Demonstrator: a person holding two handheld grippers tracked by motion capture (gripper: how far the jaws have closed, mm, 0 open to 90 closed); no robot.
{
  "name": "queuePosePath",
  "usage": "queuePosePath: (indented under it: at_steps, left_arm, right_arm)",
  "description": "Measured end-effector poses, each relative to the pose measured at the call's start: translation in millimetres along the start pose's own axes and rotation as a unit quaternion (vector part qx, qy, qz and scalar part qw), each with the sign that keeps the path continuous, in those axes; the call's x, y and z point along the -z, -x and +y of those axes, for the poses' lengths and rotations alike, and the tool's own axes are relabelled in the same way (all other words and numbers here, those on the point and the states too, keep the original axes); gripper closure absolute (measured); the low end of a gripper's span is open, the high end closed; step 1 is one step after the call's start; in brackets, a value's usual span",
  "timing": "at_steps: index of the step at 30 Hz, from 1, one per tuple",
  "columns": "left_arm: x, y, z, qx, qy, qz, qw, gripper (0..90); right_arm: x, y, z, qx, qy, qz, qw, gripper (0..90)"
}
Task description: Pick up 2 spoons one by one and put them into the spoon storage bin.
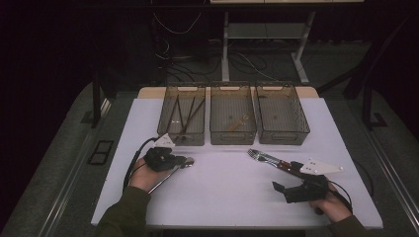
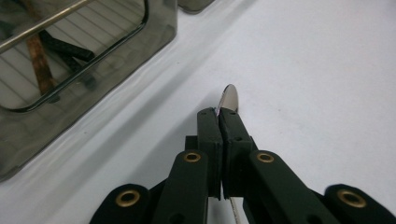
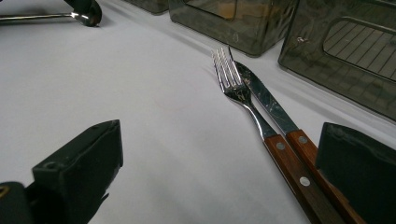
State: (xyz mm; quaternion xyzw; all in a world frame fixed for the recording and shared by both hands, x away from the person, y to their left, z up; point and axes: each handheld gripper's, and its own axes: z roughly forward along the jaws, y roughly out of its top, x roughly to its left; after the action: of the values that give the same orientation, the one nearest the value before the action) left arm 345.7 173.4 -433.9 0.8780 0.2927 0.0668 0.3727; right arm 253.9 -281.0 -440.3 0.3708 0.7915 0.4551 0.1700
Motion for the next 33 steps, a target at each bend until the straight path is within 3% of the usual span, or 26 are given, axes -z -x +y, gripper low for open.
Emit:
queuePosePath:
  at_steps: [15,21,33]
  left_arm:
    - [-1.5,1.8,5.1,0.025,-0.007,-0.010,0.9996,89.1]
    - [-0.6,6.4,11.6,0.017,-0.007,-0.014,0.9997,89.1]
    - [14.3,10.6,25.6,0.020,0.044,-0.013,0.9987,89.1]
  right_arm:
    - [0.8,0.5,0.2,0.000,0.001,-0.001,1.0000,1.1]
    - [0.6,0.0,0.2,-0.001,0.000,0.000,1.0000,1.1]
    - [0.0,0.4,0.1,0.001,0.000,0.001,1.0000,1.1]
